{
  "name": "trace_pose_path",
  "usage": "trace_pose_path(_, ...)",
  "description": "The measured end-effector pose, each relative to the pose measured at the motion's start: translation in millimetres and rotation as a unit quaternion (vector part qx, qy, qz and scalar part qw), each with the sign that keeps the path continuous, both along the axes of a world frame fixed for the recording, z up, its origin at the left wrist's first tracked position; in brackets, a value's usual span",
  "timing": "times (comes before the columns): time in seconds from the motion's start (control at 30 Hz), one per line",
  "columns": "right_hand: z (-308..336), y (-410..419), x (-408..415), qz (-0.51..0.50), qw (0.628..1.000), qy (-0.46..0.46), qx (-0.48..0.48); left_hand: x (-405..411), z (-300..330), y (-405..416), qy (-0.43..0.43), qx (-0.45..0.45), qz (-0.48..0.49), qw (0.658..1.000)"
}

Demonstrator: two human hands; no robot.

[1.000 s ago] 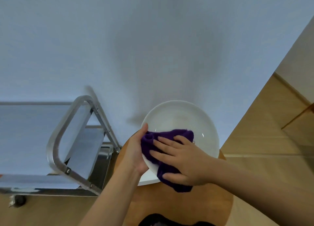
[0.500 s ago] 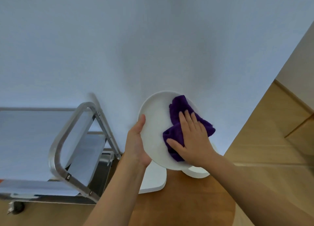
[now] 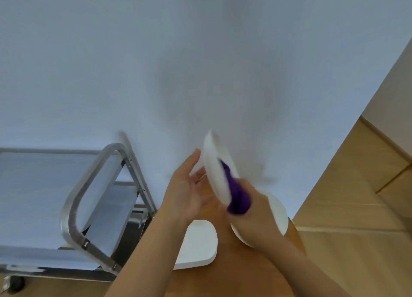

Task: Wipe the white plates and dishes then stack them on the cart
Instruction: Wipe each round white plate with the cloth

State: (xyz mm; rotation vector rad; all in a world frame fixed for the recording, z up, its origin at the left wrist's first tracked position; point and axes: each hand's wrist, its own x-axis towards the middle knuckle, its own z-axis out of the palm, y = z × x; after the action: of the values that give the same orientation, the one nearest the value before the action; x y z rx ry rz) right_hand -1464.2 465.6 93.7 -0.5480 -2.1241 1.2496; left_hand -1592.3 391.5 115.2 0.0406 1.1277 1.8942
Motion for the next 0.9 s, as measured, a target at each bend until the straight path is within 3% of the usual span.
trace_pose_path(0.03,4,9,-1,-0.001,0.994,0.049,-0.101,-1,-5,-3,0.045,-0.018,0.007,0.999)
trace_pose_path(0.1,9,28,-1,0.030,0.955,0.132,-0.264,-8,-26,-10,0.117,-0.142,0.063,0.981)
trace_pose_path(0.17,12,35,-2,0.075,0.919,0.171,-0.347,-10,-45,-15,0.066,-0.193,0.050,0.978)
trace_pose_path(0.23,9,36,-4,0.086,0.884,0.192,-0.417,-5,-56,-15,-0.038,-0.086,-0.024,0.995)
trace_pose_path(0.3,3,37,-4,0.089,0.847,0.204,-0.482,-2,-61,-11,-0.083,-0.010,-0.006,0.996)
trace_pose_path(0.43,-10,42,3,0.094,0.840,0.168,-0.507,-13,-58,-11,-0.081,0.005,0.045,0.996)
trace_pose_path(0.5,-18,42,11,0.060,0.875,0.092,-0.471,-23,-51,-16,-0.035,-0.002,0.056,0.998)
trace_pose_path(0.57,-27,45,16,-0.043,0.917,-0.003,-0.397,-32,-43,-24,0.058,-0.021,0.092,0.994)
trace_pose_path(0.67,-23,52,17,-0.167,0.939,-0.006,-0.300,-44,-28,-30,0.263,-0.153,0.110,0.946)
trace_pose_path(0.73,-5,56,12,-0.112,0.967,0.047,-0.226,-45,-16,-27,0.379,-0.237,0.074,0.892)
trace_pose_path(0.8,15,59,2,0.007,0.991,0.046,-0.125,-39,-8,-21,0.451,-0.273,0.019,0.850)
trace_pose_path(0.9,40,63,-18,0.156,0.975,-0.123,0.101,-29,1,-14,0.509,-0.258,-0.063,0.819)
